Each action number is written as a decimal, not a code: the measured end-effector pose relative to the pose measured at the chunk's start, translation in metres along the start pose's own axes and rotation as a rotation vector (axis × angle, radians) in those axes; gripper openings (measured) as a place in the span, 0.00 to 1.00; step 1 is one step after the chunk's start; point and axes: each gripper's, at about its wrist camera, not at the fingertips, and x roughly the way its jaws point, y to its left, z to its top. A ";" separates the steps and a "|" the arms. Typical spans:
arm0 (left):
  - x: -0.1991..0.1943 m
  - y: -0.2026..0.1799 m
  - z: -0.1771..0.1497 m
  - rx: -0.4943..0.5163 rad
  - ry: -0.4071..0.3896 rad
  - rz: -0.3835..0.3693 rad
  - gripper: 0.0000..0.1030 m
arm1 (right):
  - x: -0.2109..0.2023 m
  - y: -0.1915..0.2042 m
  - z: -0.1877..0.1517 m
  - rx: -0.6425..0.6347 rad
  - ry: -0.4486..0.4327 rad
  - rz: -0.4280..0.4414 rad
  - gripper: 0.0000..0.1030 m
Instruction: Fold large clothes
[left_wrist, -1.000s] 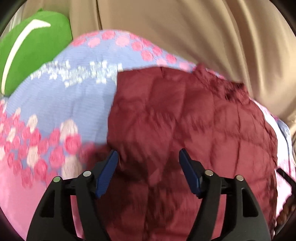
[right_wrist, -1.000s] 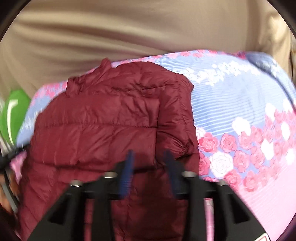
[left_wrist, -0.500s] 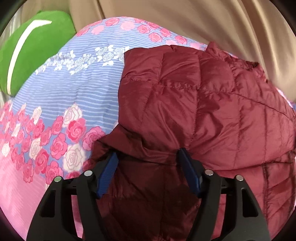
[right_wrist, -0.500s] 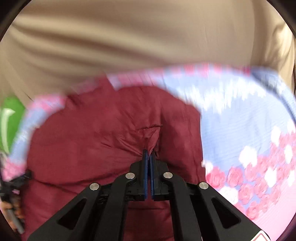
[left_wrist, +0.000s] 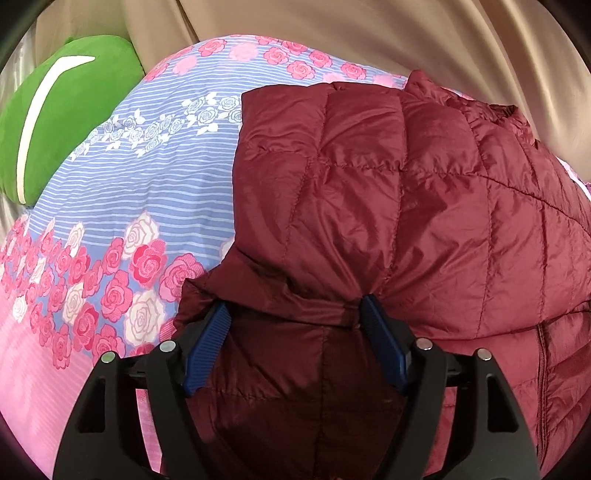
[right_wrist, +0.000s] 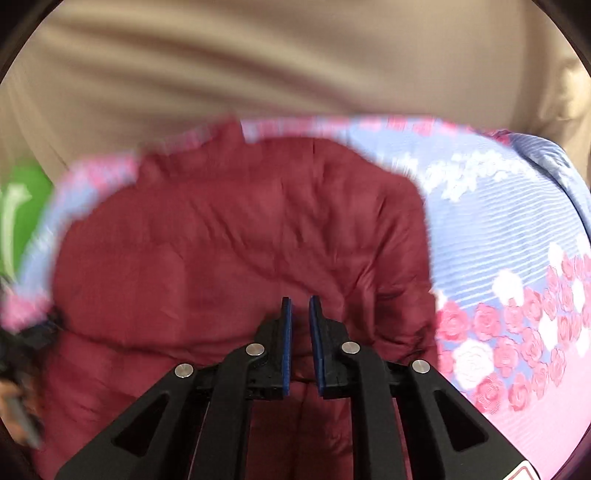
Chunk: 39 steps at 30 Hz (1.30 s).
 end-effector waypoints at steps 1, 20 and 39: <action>0.001 0.000 0.001 -0.001 0.001 -0.004 0.70 | 0.016 0.001 -0.003 -0.003 0.047 -0.016 0.10; -0.153 0.076 -0.106 -0.059 0.034 -0.208 0.94 | -0.238 -0.139 -0.233 0.241 0.046 0.117 0.64; -0.193 0.128 -0.228 -0.351 0.170 -0.479 0.16 | -0.212 -0.095 -0.289 0.432 0.057 0.399 0.38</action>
